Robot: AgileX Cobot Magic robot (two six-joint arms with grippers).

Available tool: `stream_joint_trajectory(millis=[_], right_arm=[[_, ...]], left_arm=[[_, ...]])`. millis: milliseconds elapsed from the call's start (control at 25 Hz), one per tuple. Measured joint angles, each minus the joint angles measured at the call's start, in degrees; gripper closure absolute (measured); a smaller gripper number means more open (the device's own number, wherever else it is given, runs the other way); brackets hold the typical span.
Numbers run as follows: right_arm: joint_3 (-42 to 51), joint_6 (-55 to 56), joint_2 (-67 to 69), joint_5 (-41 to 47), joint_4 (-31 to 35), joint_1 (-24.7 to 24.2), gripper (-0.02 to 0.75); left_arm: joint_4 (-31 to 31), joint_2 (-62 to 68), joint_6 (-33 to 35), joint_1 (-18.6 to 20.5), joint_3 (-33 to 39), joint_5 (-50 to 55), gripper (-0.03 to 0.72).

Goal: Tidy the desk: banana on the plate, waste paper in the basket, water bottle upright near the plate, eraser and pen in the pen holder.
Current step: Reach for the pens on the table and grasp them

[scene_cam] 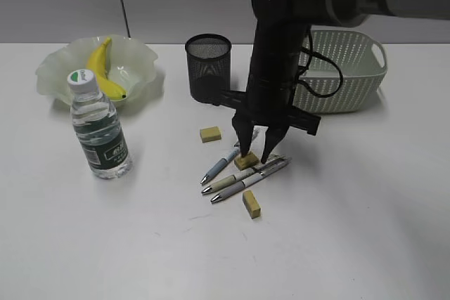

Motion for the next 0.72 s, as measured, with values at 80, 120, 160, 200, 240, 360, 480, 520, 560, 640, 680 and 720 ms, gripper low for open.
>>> stream_joint_trajectory(millis=[80,120,160,200,240,360,480,520,560,640,680,720], right_arm=[[0.3,0.0,-0.1,0.0,-0.2,0.8,0.462],[1.3,0.3,-0.5,0.0,-0.3,1.3,0.463],[2.6,0.8,-1.1,0.0,-0.4,1.7,0.466],[3.8,1.3,-1.8,0.0,-0.5,1.8,0.470],[5.5,2.1,-2.6,0.0,-0.7,2.0,0.470],[9.8,4.6,-5.1,-0.4,-0.6,2.0,0.471],[11.4,8.9,-6.7,-4.6,-0.1,2.0,0.470],[11.4,9.8,-6.8,-5.8,0.0,2.0,0.470],[11.6,10.5,-6.9,-6.4,-0.1,2.0,0.470],[12.3,11.2,-6.9,-6.4,-0.5,2.0,0.470],[12.9,11.6,-6.9,-6.4,-0.8,2.0,0.470],[13.5,11.7,-6.9,-6.5,-0.9,2.0,0.470]], left_arm=[[0.0,0.0,0.0,0.0,0.0,0.0,0.258],[0.0,0.0,0.0,0.0,0.0,0.0,0.258],[0.0,0.0,0.0,0.0,0.0,0.0,0.258],[0.0,0.0,0.0,0.0,0.0,0.0,0.258],[0.0,0.0,0.0,0.0,0.0,0.0,0.258],[0.1,0.0,0.0,0.0,0.0,0.0,0.258],[0.1,0.0,0.0,0.0,0.0,0.0,0.258],[0.1,0.0,0.0,0.0,0.0,0.0,0.258],[0.1,0.0,0.0,0.0,0.0,0.0,0.258],[0.1,0.0,0.0,0.0,0.0,0.0,0.258],[0.1,0.0,0.0,0.0,0.0,0.0,0.258],[0.1,0.0,0.0,0.0,0.0,0.0,0.258]])
